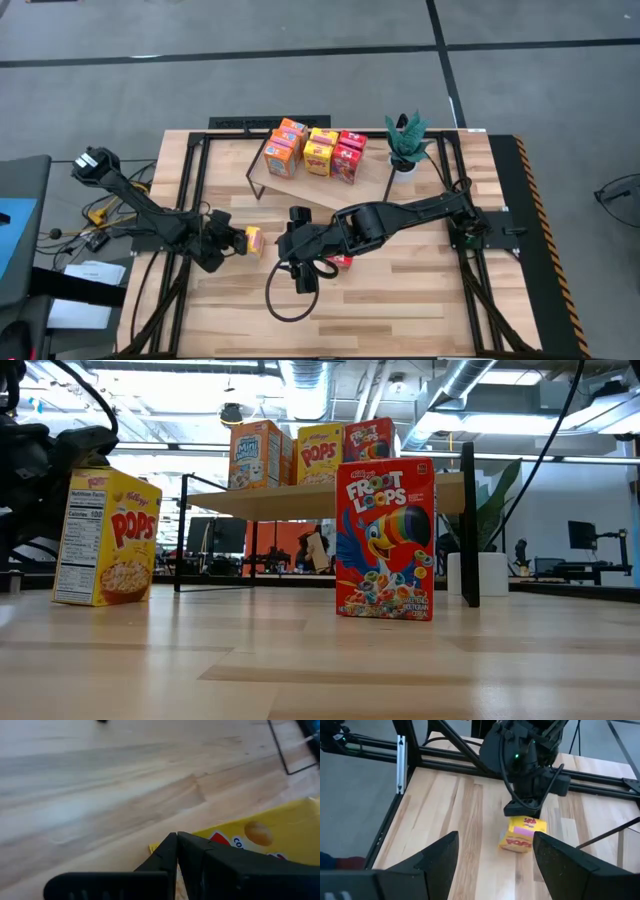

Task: Stack cereal on shelf
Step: Put the yellow cereal box aligned with the other orange cereal box on the shelf

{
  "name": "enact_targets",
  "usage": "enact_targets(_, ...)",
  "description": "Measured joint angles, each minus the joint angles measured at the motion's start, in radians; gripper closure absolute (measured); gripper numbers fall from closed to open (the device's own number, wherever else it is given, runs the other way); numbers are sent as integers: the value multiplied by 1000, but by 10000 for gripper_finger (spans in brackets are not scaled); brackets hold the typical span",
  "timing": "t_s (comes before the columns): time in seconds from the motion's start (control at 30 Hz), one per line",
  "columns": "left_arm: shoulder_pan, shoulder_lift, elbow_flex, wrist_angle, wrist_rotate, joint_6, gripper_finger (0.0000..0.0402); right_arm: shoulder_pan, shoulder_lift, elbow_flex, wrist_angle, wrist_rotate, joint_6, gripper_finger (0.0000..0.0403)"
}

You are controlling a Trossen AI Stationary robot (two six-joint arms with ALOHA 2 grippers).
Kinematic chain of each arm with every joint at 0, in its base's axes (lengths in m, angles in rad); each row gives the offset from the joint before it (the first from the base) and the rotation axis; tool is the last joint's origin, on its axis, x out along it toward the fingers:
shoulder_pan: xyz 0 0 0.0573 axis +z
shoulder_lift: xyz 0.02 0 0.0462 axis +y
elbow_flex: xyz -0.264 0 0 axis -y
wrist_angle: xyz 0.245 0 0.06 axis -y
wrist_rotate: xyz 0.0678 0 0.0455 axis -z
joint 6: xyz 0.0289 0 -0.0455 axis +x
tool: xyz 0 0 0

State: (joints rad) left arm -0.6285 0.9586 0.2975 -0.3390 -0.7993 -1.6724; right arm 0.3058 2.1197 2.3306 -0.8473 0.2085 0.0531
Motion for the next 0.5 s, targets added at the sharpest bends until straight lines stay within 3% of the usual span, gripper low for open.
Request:
enact_targets(0.37, 1, 269, 0, 376, -24, 52, 401, -12, 73, 2, 42, -178, -157, 121)
enact_targets(0.5, 1, 370, 0, 522, -24, 82, 401, -36, 115, -1, 48, -186, -170, 118)
